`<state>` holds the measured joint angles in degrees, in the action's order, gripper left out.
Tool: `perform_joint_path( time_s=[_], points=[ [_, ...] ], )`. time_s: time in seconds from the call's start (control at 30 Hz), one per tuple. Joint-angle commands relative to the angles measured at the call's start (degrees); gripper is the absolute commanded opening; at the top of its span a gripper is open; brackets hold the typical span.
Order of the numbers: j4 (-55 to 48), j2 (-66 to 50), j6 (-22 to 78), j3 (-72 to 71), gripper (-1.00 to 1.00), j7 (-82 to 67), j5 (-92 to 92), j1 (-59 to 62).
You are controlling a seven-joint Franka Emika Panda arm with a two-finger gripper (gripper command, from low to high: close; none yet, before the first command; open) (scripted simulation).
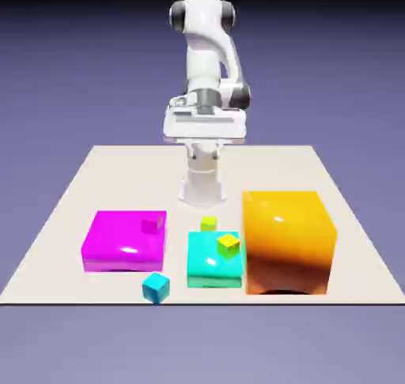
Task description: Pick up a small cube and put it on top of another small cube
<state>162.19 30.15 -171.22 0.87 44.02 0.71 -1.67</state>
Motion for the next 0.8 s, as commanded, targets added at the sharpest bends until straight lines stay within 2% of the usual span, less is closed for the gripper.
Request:
perform_joint_path(
  time_s=[0.0,0.33,0.43,0.77],
  points=[
    [0.76,-1.8,2.42,0.82,0.0,1.32,0.81,-0.81],
    [7.43,-17.73,26.02,8.77,0.0,13.86,9.42,-8.34],
    [13.44,-18.52,23.01,4.26,0.0,11.22,5.83,-5.8],
    [11.74,-37.19,6.61,-1.66,0.0,-1.22,24.11,-6.52]
  ],
)
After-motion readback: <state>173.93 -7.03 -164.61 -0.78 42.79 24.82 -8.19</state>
